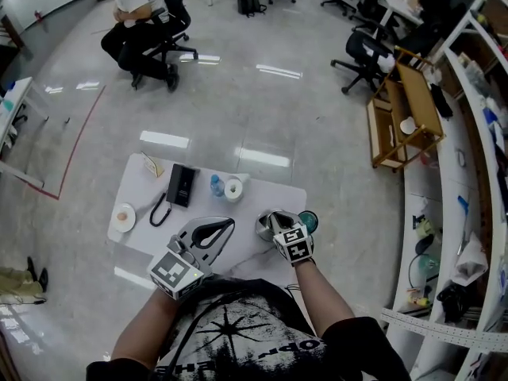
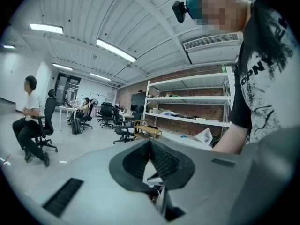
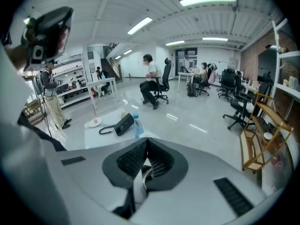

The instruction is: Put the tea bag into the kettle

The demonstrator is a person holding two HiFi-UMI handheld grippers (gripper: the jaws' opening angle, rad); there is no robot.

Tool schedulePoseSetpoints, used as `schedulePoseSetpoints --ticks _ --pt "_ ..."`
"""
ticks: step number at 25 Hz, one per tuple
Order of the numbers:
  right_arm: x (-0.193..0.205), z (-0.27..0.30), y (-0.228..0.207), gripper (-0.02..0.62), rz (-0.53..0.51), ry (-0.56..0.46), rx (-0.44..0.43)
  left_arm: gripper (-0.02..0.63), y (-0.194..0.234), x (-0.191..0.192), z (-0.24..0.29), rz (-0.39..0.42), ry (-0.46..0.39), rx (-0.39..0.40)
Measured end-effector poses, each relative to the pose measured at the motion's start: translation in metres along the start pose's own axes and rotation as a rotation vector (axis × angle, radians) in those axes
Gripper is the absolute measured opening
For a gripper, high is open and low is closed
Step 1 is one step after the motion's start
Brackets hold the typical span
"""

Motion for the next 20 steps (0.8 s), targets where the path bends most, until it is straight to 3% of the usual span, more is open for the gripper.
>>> schedulePoseSetpoints --ticks 5,9,11,15,20 --pt "-0.058 -0.071 0.003 0.011 -0.005 -0.272 -0.044 0.006 -0.002 -0.012 -0.005 0.031 -0.052 0.005" --pt "-0.111 -0.135 0.016 0.011 -0.093 -0.481 -0.058 0.006 0.002 -0.025 -0.008 0.009 -0.095 -0.052" --pt "-0.127 -0.156 0.022 0.011 -0.105 -0.556 -0.082 0.006 0.0 -0.028 -0.009 0.031 -0.14 -0.035" --pt "-0.143 -0.172 0.027 0.009 -0.072 -0.661 -0.134 0.006 -0.005 -0.039 -0.01 0.062 -0.18 -0.019" --pt "-0.138 -0.184 0.033 0.009 -0.09 -0.699 -0.164 0.006 -0.011 -0.041 -0.012 0.059 -0.178 -0.016"
Point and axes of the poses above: the fingertips, and each gripper's own axes: z forward along the fingers, y to its left, x out of its underside, the point moved 10 cm from there along -z, backward along the fingers, and after that the axes turned 4 degrees about x, right-handed, at the moved point
